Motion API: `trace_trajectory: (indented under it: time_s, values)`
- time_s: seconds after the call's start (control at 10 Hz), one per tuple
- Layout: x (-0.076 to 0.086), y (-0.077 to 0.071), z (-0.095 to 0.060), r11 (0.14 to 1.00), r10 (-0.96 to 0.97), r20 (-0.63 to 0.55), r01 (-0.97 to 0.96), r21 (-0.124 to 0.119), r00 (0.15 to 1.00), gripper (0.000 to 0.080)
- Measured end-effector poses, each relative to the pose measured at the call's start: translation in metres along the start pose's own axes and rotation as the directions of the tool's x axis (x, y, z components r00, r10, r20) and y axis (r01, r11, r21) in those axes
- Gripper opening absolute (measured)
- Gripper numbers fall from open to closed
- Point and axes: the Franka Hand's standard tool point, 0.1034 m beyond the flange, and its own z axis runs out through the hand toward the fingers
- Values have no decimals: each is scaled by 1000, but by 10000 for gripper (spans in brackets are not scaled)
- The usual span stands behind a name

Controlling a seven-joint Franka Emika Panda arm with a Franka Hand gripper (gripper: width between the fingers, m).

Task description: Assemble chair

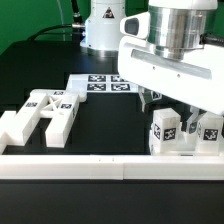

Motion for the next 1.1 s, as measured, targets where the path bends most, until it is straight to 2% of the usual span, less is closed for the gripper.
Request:
trace_trajectory:
  time_s: [0.2,0.5,0.8,1.1]
  values:
    - [1,1,0,991,-133,0,133,0,991,649]
    - [4,3,0,928,-372,-2,372,-6,928,649]
    - [4,3,0,795,-607,-2,607,-26,795,649]
    - [6,4,1,654,-756,-5,756,-41,654,649]
